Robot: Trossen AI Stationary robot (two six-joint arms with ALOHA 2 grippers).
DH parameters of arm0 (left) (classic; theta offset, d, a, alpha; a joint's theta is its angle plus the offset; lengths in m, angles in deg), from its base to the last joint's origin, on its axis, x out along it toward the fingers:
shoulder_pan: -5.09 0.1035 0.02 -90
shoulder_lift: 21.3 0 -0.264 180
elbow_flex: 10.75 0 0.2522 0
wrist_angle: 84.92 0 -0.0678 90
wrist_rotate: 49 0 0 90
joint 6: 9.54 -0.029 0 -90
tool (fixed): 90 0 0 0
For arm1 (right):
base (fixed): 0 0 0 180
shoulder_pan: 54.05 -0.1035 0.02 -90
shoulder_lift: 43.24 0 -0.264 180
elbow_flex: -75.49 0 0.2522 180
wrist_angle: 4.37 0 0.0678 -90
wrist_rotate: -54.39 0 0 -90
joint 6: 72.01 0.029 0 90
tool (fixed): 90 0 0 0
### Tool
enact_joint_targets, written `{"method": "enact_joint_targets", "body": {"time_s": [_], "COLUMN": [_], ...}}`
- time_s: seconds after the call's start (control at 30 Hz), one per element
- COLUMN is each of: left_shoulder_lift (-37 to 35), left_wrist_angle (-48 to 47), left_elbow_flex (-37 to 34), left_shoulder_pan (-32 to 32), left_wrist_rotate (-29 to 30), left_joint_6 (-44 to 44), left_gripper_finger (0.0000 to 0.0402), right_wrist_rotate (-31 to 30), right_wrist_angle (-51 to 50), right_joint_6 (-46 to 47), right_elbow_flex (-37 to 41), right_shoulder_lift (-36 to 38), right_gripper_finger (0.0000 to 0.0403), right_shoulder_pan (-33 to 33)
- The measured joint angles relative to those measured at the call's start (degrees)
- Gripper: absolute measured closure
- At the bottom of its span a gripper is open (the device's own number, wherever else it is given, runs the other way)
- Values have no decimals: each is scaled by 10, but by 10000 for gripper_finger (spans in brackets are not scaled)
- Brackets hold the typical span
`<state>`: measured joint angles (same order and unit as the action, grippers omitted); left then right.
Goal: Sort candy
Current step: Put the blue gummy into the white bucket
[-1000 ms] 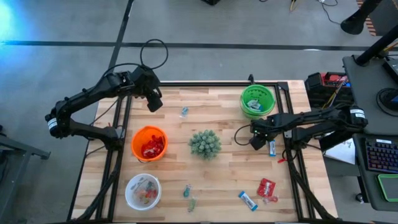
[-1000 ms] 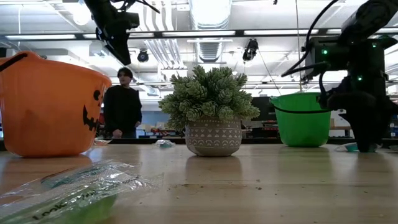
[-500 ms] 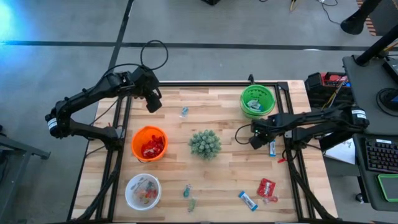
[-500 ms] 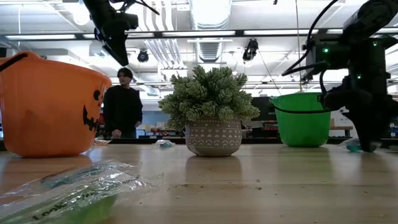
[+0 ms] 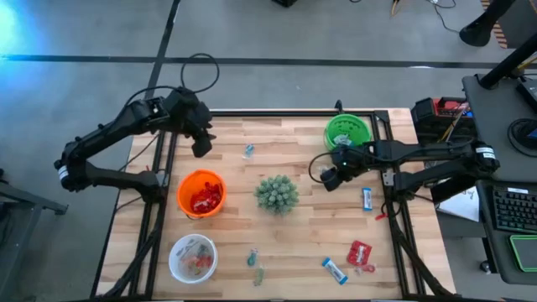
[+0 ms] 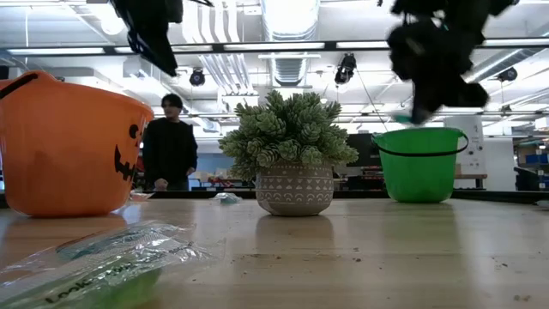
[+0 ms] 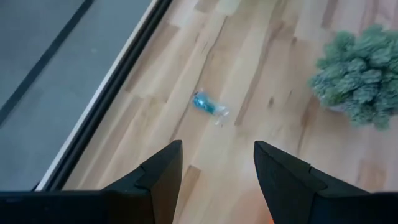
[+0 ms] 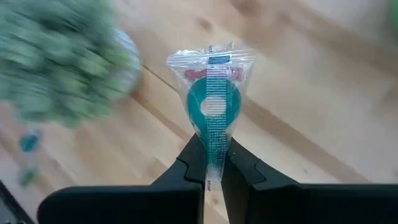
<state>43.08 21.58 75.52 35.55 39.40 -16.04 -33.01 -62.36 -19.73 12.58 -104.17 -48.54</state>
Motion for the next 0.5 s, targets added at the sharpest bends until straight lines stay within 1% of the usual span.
{"method": "enact_joint_targets", "body": {"time_s": [0.13, 0.3, 0.5], "left_shoulder_lift": [-20, -22, -6], "left_wrist_angle": [12, 80, 155], "left_elbow_flex": [0, 0, 0], "left_shoulder_pan": [0, 0, 0], "left_wrist_rotate": [-21, -104, -189], "left_joint_6": [15, 46, 79], "left_gripper_finger": [221, 221, 221], "right_wrist_rotate": [-32, -56, -58], "right_wrist_angle": [2, 3, 2], "right_joint_6": [-23, -89, -191], "right_elbow_flex": [-69, -161, -278], "right_shoulder_lift": [-26, -87, -183], "right_gripper_finger": [386, 386, 386], "right_shoulder_pan": [-15, -19, -19]}}
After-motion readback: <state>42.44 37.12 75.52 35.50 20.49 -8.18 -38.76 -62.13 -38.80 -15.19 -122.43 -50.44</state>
